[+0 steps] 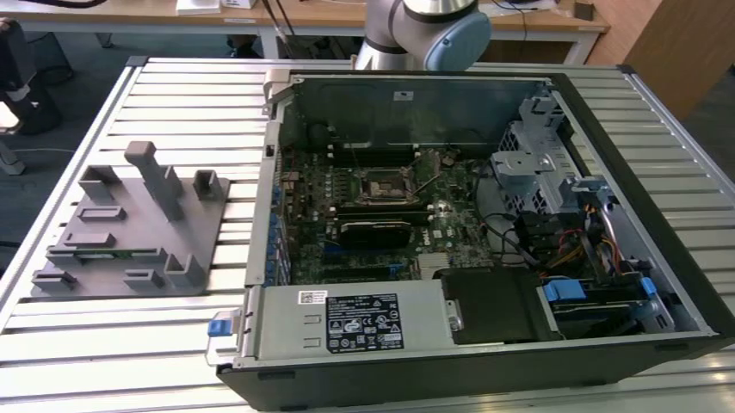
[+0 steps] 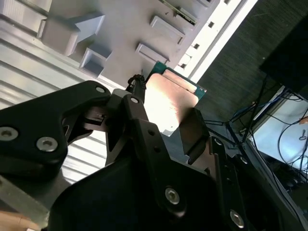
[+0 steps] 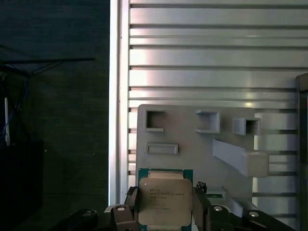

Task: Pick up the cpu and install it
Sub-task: 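Pick up the cpu and move it towards the insertion slot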

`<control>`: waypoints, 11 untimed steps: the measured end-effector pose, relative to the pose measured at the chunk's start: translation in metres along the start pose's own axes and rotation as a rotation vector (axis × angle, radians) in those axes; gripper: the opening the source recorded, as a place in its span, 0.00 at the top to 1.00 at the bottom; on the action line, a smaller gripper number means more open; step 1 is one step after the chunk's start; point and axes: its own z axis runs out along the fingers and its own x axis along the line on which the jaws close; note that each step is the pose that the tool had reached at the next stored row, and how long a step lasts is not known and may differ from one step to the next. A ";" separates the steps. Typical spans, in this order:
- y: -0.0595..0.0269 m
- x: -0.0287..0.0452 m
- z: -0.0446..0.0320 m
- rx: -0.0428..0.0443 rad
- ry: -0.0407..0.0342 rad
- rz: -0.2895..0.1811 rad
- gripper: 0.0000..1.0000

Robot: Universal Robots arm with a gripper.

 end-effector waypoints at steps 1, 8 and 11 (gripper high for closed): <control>0.0003 0.0000 -0.0035 0.0000 -0.0001 0.000 0.47; 0.0014 0.0002 -0.0253 0.0000 -0.0016 0.000 0.47; 0.0015 0.0004 -0.0294 -0.0001 -0.0029 0.000 0.47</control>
